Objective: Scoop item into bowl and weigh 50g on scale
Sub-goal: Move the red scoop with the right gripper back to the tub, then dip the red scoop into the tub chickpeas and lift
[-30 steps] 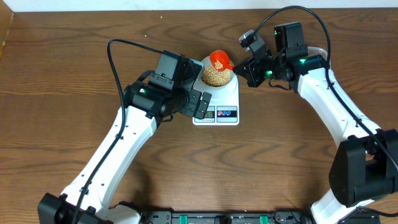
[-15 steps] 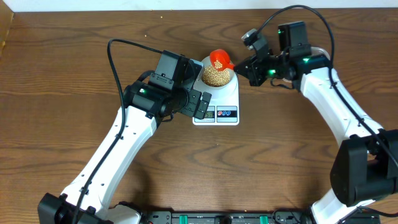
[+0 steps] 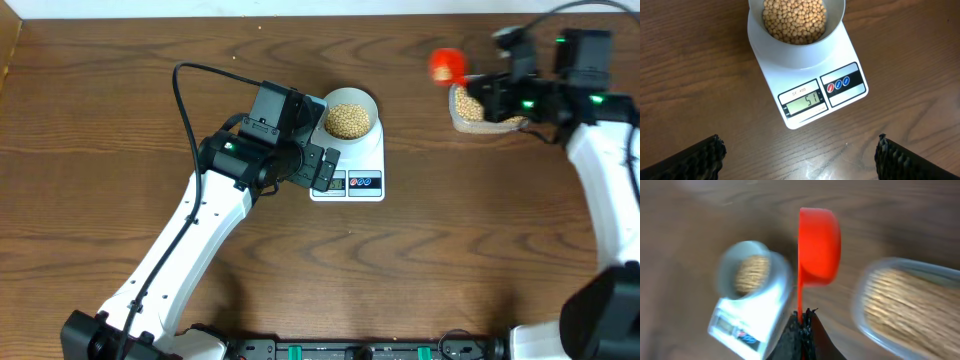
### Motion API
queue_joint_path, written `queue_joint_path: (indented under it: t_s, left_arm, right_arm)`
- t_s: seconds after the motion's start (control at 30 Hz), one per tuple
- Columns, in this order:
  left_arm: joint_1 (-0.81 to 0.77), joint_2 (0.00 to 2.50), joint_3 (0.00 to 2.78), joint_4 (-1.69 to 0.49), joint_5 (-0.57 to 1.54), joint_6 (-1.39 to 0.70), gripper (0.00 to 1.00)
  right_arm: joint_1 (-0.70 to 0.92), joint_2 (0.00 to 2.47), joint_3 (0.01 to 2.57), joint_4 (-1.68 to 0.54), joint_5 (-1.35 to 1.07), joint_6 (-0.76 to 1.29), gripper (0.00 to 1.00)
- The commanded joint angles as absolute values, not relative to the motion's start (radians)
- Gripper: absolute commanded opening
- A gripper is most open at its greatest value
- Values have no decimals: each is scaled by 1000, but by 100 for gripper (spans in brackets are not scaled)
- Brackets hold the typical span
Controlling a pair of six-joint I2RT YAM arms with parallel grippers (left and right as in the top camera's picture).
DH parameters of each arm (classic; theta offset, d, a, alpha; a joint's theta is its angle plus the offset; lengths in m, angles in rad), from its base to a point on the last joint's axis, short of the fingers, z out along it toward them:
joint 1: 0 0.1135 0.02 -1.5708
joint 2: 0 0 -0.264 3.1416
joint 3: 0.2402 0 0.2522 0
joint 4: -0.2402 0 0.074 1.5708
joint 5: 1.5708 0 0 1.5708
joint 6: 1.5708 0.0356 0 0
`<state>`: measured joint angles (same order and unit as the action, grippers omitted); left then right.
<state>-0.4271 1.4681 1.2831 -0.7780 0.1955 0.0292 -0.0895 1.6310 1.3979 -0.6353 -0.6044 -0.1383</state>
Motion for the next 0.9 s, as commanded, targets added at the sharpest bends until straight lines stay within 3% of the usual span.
queue_joint_path:
  t_s: [0.0, 0.5, 0.87]
  left_arm:
    - [-423, 1464, 1274, -778, 182, 29, 98]
    - [-423, 1464, 1274, -778, 182, 29, 98]
    - [-423, 1464, 1274, -778, 182, 29, 98]
  right_arm:
    - [-130, 1590, 1414, -677, -359, -128, 1]
    - [-102, 1590, 1411, -732, 24, -176, 1]
    - [-44, 1590, 1411, -730, 72, -350, 1]
